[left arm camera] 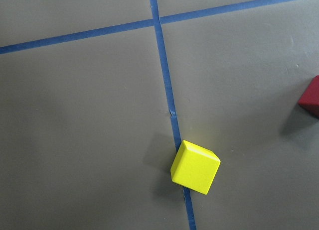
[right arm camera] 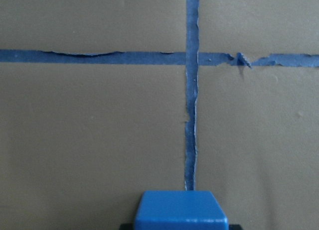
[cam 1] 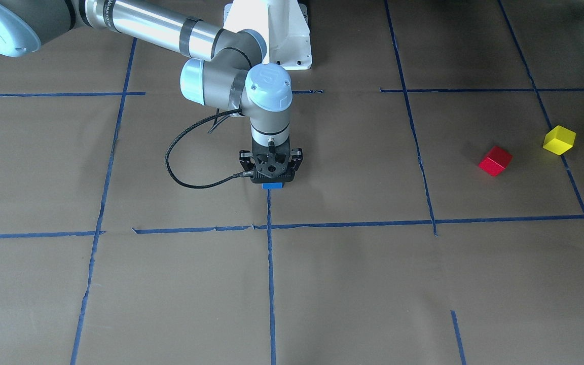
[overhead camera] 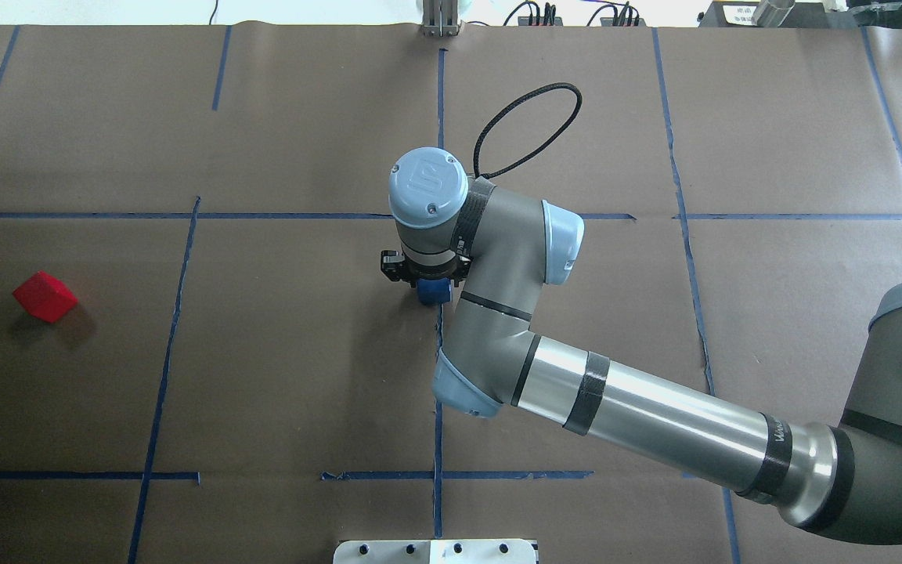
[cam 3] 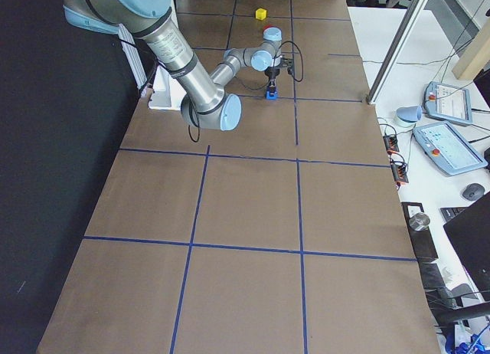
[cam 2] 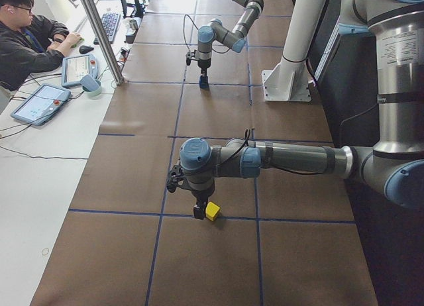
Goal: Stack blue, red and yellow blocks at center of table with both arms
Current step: 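Lower the blue cube onto the center and open the right gripper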
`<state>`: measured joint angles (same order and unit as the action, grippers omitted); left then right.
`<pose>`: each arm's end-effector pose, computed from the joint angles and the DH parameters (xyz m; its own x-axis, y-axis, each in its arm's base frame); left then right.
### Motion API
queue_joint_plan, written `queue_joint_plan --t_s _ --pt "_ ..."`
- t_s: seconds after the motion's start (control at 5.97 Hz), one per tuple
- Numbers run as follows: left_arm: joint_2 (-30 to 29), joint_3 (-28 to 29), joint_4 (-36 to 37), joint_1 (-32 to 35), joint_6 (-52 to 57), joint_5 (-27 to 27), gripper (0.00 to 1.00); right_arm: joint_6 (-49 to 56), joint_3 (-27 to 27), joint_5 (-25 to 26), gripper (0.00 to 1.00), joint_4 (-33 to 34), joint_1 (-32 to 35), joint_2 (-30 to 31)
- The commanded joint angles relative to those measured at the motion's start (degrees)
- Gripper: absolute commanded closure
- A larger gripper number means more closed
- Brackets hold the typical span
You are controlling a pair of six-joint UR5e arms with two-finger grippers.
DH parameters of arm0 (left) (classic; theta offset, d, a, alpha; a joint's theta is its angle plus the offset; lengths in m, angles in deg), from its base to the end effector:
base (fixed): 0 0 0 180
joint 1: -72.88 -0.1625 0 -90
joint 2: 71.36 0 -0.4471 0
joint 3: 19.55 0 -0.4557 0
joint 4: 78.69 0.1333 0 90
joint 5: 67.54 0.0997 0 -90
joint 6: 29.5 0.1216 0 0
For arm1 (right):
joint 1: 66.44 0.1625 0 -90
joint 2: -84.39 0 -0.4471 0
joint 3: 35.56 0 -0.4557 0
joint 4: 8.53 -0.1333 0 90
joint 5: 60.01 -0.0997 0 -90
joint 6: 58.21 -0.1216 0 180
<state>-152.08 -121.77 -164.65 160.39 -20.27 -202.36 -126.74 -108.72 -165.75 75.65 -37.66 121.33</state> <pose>-0.0266 -0.4826 0.6685 0.6931 0.1773 -0.6987 -0.1566 0.9832 0.0941 -0.7207 -0.5103 0.1821 0.7171 -0.0080 0.6969 -0.0448 0.9973 0.0576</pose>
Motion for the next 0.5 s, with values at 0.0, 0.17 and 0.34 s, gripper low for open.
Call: queue_joint_plan --t_s 0.0,0.17,0.34 --pt "-0.1 0.0 -0.1 0.0 0.0 0.0 0.00 0.4 -0.8 -0.2 0.00 0.4 0.8 -0.6" --pt "0.0 0.1 -0.1 0.0 0.0 0.0 0.00 0.7 -2.2 -1.0 0.00 0.6 3.4 -0.7" --pt "0.0 0.1 -0.1 0.0 0.0 0.1 0.00 1.1 -2.8 -5.1 0.00 0.6 8.1 -0.2"
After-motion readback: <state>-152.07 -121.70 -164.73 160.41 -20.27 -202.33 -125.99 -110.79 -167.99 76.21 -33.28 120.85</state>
